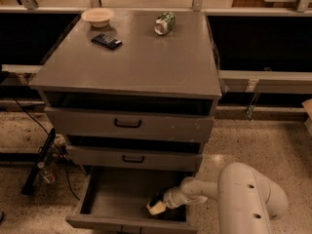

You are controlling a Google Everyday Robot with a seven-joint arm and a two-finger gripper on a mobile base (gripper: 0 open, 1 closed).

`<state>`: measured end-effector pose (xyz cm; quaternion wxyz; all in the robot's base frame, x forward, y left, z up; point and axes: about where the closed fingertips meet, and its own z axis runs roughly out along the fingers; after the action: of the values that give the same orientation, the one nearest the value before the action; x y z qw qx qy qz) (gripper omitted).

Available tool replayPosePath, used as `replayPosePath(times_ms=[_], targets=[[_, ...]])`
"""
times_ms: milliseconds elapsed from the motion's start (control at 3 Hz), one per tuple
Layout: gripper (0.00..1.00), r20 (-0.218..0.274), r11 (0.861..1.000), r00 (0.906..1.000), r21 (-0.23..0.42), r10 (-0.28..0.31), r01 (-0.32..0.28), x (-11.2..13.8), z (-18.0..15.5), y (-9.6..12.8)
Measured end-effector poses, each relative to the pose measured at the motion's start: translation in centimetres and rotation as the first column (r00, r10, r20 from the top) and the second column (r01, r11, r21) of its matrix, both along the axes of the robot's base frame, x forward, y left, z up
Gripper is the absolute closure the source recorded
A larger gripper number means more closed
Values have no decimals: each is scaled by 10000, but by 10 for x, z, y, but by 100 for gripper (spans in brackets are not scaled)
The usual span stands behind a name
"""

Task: Place sponge into bottom drawer

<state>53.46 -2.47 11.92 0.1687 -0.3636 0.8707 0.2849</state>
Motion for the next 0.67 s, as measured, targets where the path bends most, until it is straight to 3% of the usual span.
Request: replayPosePath(times_ms=[667], targets=[[34,-1,10000,10000,0,1,-1,0,0,0]])
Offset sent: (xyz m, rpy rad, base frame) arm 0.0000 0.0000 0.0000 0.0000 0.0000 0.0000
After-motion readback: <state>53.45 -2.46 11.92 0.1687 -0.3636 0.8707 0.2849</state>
